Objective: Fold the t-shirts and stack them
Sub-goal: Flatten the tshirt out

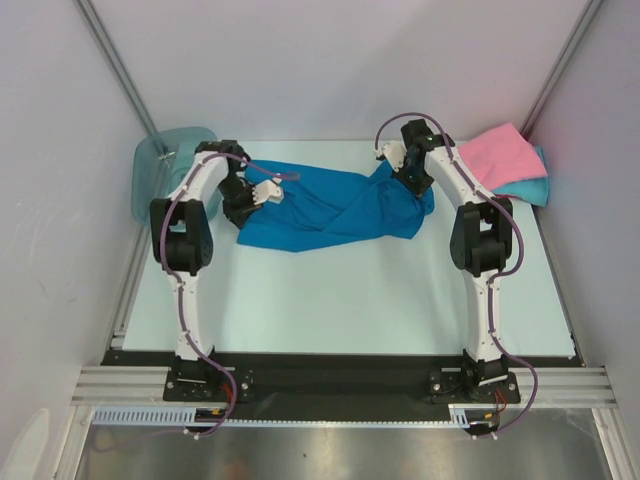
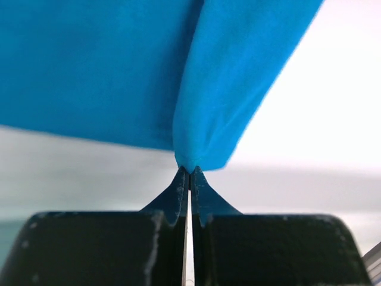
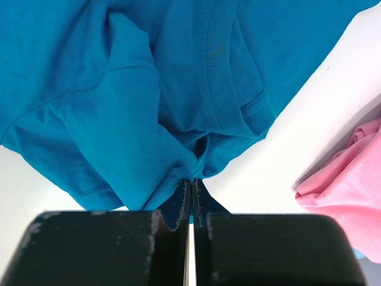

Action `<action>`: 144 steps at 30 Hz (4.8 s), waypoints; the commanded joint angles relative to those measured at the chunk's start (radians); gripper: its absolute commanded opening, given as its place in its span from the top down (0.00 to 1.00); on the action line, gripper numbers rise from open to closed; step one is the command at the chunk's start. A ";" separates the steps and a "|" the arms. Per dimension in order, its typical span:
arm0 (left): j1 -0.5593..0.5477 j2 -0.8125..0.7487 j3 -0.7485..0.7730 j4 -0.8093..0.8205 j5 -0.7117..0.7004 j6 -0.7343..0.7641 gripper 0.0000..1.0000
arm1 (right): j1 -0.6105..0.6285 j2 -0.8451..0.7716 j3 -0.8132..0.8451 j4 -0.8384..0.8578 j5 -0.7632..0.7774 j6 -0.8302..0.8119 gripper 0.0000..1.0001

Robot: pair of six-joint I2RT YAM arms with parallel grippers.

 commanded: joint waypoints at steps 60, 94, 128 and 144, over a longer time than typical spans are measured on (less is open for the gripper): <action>-0.123 -0.267 0.046 -0.003 -0.040 -0.153 1.00 | -0.158 -0.512 -1.256 1.486 -0.038 -0.941 0.55; -0.116 -0.310 -0.027 0.071 0.013 -0.277 1.00 | -0.137 -0.445 -0.601 0.670 0.024 -0.223 1.00; -0.101 -0.263 -0.053 0.180 0.023 -0.431 1.00 | -0.422 0.105 0.155 -0.217 -0.656 0.138 0.47; -0.087 -0.284 -0.076 0.178 -0.043 -0.409 1.00 | -0.432 0.255 0.337 -0.149 -0.664 0.156 0.46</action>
